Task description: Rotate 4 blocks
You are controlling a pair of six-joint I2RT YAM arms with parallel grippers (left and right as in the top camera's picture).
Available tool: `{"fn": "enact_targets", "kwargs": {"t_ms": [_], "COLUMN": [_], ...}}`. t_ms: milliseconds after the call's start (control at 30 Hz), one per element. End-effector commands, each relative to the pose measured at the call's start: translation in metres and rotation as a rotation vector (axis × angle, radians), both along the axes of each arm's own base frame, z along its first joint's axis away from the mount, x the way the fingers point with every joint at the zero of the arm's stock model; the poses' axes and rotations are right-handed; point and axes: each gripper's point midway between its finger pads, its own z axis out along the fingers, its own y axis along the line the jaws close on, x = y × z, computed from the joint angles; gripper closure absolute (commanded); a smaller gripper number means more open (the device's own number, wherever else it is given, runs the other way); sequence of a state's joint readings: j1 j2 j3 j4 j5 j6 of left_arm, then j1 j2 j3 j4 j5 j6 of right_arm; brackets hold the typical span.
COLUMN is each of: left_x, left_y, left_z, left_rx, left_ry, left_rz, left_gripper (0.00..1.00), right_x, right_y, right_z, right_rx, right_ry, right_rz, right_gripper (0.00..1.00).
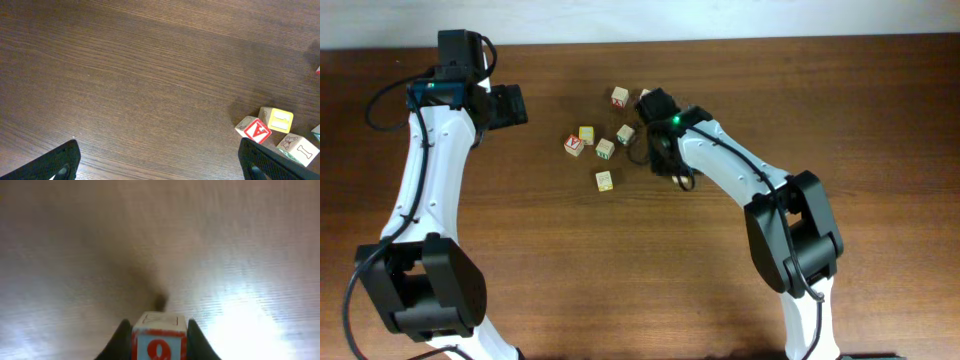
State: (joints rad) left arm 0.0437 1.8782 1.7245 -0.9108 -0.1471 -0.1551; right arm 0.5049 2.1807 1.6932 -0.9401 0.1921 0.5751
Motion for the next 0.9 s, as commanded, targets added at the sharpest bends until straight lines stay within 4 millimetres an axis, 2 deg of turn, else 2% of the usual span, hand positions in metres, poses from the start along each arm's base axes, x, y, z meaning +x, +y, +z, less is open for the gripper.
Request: {"fn": "enact_targets", "kwargs": {"t_ms": [0, 33, 200, 267, 300, 367, 467, 500, 533, 567, 633, 667, 700, 800, 867], "left_x": [0.003, 0.003, 0.004, 0.004, 0.005, 0.006, 0.006, 0.006, 0.006, 0.006, 0.009, 0.009, 0.009, 0.009, 0.009], "left_y": [0.004, 0.004, 0.004, 0.004, 0.004, 0.004, 0.004, 0.004, 0.004, 0.004, 0.002, 0.002, 0.002, 0.002, 0.002], "left_z": [0.000, 0.000, 0.001, 0.001, 0.001, 0.002, 0.002, 0.002, 0.002, 0.002, 0.003, 0.003, 0.003, 0.003, 0.003], "left_rx": [0.001, 0.001, 0.000, 0.000, 0.001, 0.001, 0.001, 0.001, 0.001, 0.001, -0.008, -0.008, -0.008, -0.008, -0.008], "left_ry": [-0.005, -0.006, -0.009, -0.010, -0.014, -0.019, -0.021, -0.021, -0.021, -0.021, -0.032, -0.032, -0.032, -0.032, -0.032], "left_rz": [0.019, 0.019, 0.020, 0.020, 0.020, 0.019, 0.019, 0.020, 0.019, 0.019, 0.014, 0.014, 0.014, 0.014, 0.014], "left_gripper": [0.01, 0.01, 0.01, 0.01, 0.01, 0.01, 0.01, 0.01, 0.01, 0.01, 0.01, 0.01, 0.01, 0.01, 0.01], "right_x": [-0.021, -0.024, -0.042, -0.040, -0.040, -0.037, -0.004, 0.009, 0.016, 0.016, 0.011, 0.008, 0.004, 0.003, 0.000], "right_y": [-0.001, -0.001, -0.001, 0.000, 0.001, 0.007, 0.019, 0.040, 0.059, 0.094, 0.137, 0.153, 0.159, 0.154, 0.157], "right_z": [0.009, 0.008, -0.010, -0.010, -0.010, -0.005, 0.029, 0.052, 0.065, 0.074, 0.077, 0.072, 0.058, 0.017, 0.002], "right_rx": [0.015, 0.019, 0.041, 0.041, 0.044, 0.077, 0.130, 0.200, 0.258, 0.335, 0.376, 0.371, 0.309, 0.226, 0.218], "right_ry": [0.073, 0.083, 0.153, 0.148, 0.147, 0.146, 0.056, 0.004, -0.038, -0.086, -0.154, -0.172, -0.177, -0.143, -0.118], "right_rz": [0.003, 0.008, 0.011, 0.033, 0.033, 0.050, 0.145, 0.261, 0.308, 0.360, 0.398, 0.427, 0.424, 0.357, 0.365], "right_gripper": [0.89, 0.85, 0.83, 0.51, 0.44, 0.37, 0.36, 0.36, 0.36, 0.36, 0.36, 0.36, 0.36, 0.40, 0.41]}}
